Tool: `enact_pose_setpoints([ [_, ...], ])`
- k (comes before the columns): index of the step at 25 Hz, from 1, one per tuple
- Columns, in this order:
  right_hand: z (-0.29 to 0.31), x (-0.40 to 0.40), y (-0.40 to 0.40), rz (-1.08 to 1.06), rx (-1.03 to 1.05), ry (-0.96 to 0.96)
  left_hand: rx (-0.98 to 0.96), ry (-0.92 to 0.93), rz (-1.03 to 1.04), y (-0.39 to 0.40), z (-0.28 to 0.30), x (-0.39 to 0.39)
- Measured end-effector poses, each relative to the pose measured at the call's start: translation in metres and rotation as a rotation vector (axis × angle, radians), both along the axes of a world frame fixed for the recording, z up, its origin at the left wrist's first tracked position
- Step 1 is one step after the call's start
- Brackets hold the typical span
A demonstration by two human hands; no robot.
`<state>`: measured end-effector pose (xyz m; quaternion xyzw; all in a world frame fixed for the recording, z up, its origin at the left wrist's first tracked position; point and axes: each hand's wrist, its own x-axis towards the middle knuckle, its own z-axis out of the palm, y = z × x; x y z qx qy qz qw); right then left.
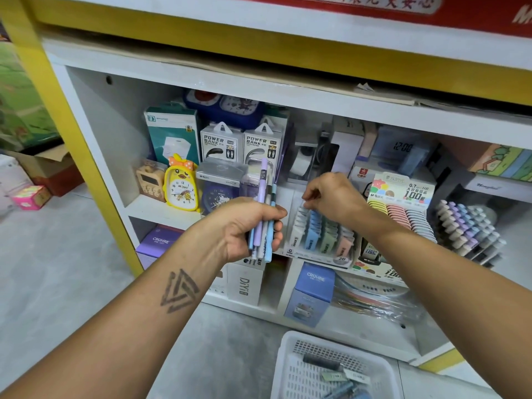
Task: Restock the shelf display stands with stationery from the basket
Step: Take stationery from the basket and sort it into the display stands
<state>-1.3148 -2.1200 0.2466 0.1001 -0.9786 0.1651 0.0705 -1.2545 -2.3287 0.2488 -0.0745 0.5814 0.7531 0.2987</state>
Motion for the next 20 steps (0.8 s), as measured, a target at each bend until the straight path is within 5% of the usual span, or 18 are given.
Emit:
enact_pose_setpoints([
  [5, 0.006, 0.005, -0.012, 0.03, 0.143, -0.096, -0.006, 0.023, -0.043, 0.004, 0.001, 0.002],
  [9, 0.042, 0.03, -0.014, 0.003, -0.781, -0.161, -0.033, 0.042, -0.101, 0.015, 0.001, 0.005],
  [10, 0.049, 0.036, -0.015, 0.037, -0.869, -0.186, -0.044, 0.051, -0.11, 0.019, 0.001, 0.006],
  [13, 0.06, 0.052, -0.019, 0.045, -0.821, -0.215, -0.069, 0.076, -0.15, 0.035, 0.002, 0.011],
  [17, 0.07, 0.07, 0.015, -0.108, -1.128, -0.232, -0.028, 0.06, -0.226, 0.059, 0.012, 0.016],
  [20, 0.068, 0.089, 0.049, -0.196, -1.17, -0.114, 0.063, 0.016, -0.318, 0.087, 0.019, 0.023],
])
